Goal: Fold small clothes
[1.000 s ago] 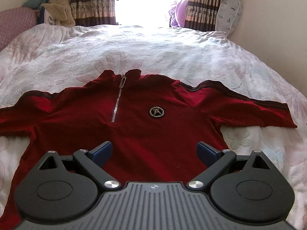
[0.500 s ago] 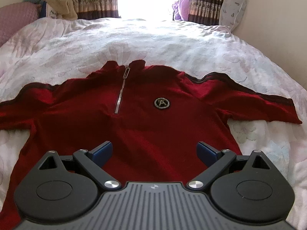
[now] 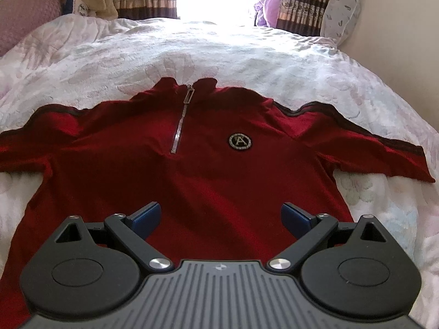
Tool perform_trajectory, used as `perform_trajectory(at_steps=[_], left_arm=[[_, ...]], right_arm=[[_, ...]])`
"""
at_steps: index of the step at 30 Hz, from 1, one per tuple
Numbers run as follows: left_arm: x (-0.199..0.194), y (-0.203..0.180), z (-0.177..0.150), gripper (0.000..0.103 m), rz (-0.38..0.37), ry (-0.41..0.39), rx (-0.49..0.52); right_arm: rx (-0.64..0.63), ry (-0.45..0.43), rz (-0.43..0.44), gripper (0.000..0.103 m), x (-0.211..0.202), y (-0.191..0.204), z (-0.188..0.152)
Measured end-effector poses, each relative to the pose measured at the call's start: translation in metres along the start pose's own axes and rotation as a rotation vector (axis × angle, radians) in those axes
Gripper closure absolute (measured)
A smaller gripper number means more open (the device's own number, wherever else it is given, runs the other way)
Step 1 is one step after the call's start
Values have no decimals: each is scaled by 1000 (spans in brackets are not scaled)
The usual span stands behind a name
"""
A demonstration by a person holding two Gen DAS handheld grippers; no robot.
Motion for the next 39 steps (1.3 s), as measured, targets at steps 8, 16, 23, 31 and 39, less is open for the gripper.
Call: perform_trajectory(at_steps=[8, 16, 23, 31, 39], left_arm=[[-64, -76, -30, 102, 56, -246, 298], [-95, -220, -126, 102, -132, -258, 569], [-88, -378, -251, 102, -277, -201, 790], [-74, -488, -397, 49, -413, -59, 1011], [-65, -431, -412, 51, -320, 25, 1035]], right_arm=[[34, 27, -32, 0, 2, -22, 6], [-34, 8, -145, 0, 13, -76, 27], [-78, -57, -276, 0, 31, -135, 48], [105, -30, -286, 0, 49, -221, 45], [207, -5, -252, 0, 49, -261, 31]])
Point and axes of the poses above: each gripper's, at about its wrist camera, not at the fingertips, and x roughly the way its jaws point, y to its left, z to its top, the point moved 1 cm from there along x, roughly the way its jaws point, and after that the axes turned 14 degrees about y, right-handed, at the moved point
